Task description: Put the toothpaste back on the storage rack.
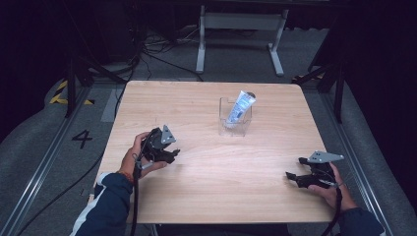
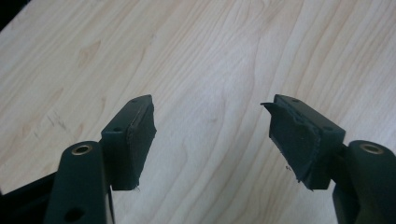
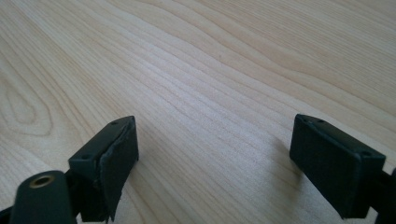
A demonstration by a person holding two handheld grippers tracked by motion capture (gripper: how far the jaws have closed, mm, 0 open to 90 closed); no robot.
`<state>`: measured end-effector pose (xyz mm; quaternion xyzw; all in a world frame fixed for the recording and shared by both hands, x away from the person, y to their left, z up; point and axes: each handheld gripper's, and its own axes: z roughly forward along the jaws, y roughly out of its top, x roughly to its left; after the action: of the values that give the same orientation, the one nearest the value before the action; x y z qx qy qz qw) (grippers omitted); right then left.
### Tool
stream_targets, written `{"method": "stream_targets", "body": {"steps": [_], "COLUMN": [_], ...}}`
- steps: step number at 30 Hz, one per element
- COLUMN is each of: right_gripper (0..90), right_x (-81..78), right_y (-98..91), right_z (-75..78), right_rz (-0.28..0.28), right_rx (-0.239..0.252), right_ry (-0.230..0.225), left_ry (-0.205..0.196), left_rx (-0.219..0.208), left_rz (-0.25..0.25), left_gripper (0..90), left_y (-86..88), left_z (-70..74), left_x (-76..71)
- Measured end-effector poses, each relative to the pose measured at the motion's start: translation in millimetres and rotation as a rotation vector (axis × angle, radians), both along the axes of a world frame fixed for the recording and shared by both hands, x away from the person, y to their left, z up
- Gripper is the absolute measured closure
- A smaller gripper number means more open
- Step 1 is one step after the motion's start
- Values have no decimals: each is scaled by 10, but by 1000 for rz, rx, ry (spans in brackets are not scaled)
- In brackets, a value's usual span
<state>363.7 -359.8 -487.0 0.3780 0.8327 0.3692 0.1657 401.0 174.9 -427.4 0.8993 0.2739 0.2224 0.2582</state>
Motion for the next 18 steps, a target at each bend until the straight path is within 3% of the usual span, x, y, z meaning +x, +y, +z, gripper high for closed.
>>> {"method": "stream_targets", "body": {"steps": [5,10,16,18], "right_gripper": [158,158,158,158], "right_x": [0,0,0,0], "right_y": [-1,-1,-1,-1], "right_z": [0,0,0,0], "right_rz": [1,1,1,0], "right_rx": [0,0,0,0], "right_ry": [0,0,0,0], "left_ry": [17,28,35,39], "left_rx": [36,42,44,24], "left_rz": [21,53,83,84], "left_gripper": [287,265,246,246], "left_y": [130,218,337,373], "left_z": [-94,-157,-268,-293], "left_x": [-113,-179,-320,-356]}}
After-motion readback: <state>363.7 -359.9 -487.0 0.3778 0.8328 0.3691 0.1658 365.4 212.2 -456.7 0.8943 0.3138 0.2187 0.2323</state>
